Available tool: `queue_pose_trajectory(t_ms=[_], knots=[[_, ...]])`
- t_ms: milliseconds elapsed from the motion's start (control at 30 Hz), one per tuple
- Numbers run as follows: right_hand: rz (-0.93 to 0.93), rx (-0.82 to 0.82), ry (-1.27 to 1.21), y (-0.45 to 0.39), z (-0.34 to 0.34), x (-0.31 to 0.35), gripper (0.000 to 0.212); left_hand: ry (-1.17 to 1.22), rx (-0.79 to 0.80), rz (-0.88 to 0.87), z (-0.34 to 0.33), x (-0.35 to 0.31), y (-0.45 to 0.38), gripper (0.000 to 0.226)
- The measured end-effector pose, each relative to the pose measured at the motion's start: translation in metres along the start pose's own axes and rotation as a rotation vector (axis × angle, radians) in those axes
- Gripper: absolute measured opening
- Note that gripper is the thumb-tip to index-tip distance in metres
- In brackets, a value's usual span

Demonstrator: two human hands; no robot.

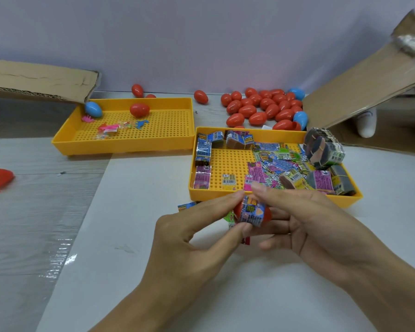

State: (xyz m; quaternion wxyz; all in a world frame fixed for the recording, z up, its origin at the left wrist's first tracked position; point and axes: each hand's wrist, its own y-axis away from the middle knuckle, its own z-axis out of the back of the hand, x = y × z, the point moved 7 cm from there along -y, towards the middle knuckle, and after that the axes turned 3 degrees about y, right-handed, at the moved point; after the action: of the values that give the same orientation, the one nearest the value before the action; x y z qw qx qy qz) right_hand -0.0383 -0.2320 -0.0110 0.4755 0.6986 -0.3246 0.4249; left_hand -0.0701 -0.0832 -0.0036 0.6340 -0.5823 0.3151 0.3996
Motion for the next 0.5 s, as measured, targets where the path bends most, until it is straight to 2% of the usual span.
queue_pose_trajectory(t_ms=[100, 200, 367, 500], knots=[[0.004, -0.001, -0.015, 0.0009, 0.0048, 0.0045, 0.041, 0.139, -0.048, 0.038, 0.0030, 0.0048, -0.0012, 0.043], [0.051, -0.001, 0.026, 0.0019, 0.0052, 0.0073, 0.039, 0.202, -0.018, 0.024, 0.0003, 0.0039, -0.0035, 0.047], [0.132, -0.074, 0.032, 0.0020, 0.0030, 0.0046, 0.022, 0.182, 0.002, 0.011, 0.0001, 0.0055, -0.0024, 0.035], [0.180, -0.112, 0.026, 0.0016, 0.0023, 0.0014, 0.023, 0.087, -0.009, -0.031, 0.0009, 0.0022, -0.0023, 0.036]])
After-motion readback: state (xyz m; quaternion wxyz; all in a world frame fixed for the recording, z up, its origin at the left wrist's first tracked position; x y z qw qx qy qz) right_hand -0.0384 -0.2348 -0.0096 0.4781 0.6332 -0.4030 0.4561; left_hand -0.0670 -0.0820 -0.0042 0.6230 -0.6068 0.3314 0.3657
